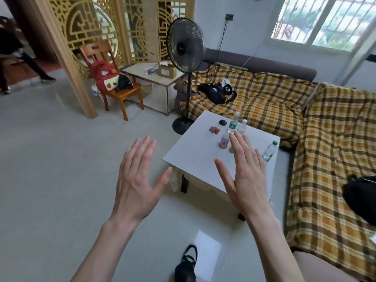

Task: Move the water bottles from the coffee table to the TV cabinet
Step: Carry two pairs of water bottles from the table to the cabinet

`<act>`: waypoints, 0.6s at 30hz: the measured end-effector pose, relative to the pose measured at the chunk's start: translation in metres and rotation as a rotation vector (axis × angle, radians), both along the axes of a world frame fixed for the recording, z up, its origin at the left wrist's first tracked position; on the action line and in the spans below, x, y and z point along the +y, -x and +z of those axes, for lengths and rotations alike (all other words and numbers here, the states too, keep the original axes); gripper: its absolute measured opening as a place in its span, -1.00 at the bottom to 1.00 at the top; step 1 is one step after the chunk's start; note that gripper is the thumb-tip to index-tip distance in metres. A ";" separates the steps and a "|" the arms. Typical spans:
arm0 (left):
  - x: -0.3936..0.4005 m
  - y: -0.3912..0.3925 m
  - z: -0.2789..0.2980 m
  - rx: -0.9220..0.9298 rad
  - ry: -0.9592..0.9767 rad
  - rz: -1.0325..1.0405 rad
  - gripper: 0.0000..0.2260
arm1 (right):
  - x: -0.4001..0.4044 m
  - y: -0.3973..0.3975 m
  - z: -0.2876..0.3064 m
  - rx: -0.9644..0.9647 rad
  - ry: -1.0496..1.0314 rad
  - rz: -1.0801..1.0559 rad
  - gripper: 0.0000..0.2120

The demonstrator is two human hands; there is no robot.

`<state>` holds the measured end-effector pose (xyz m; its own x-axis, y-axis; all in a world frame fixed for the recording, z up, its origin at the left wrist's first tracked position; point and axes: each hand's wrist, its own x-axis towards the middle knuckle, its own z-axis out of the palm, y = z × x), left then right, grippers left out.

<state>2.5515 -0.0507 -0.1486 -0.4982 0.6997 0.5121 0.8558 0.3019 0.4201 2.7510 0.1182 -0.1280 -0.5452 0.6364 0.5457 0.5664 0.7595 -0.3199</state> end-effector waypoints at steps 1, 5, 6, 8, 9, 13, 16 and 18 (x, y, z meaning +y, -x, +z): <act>0.016 0.005 -0.002 0.002 0.005 -0.021 -0.35 | 0.013 0.003 -0.004 -0.001 0.011 -0.019 -0.37; 0.090 0.024 -0.004 0.012 0.028 -0.079 -0.34 | 0.071 0.012 -0.013 -0.010 0.037 -0.085 -0.36; 0.110 0.027 -0.003 0.009 0.032 -0.094 -0.34 | 0.087 0.012 -0.014 -0.011 0.040 -0.102 -0.36; 0.150 0.032 -0.001 0.005 0.038 -0.128 -0.34 | 0.121 0.013 -0.014 -0.005 0.049 -0.132 -0.36; 0.170 0.034 0.000 0.011 0.041 -0.148 -0.34 | 0.137 0.014 -0.014 0.001 0.053 -0.147 -0.36; 0.247 0.041 0.001 0.031 0.063 -0.207 -0.34 | 0.200 0.015 -0.018 0.017 0.057 -0.215 -0.35; 0.299 0.040 -0.002 0.032 0.067 -0.264 -0.34 | 0.237 0.008 -0.026 0.032 0.059 -0.296 -0.32; 0.331 0.037 -0.004 0.034 0.056 -0.315 -0.35 | 0.258 -0.001 -0.031 0.033 0.065 -0.345 -0.31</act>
<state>2.5144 0.2802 -0.1529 -0.2355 0.8443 0.4814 0.9241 0.0411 0.3800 2.7522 0.3757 -0.1588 -0.2747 0.8141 0.5116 0.7749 0.5024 -0.3835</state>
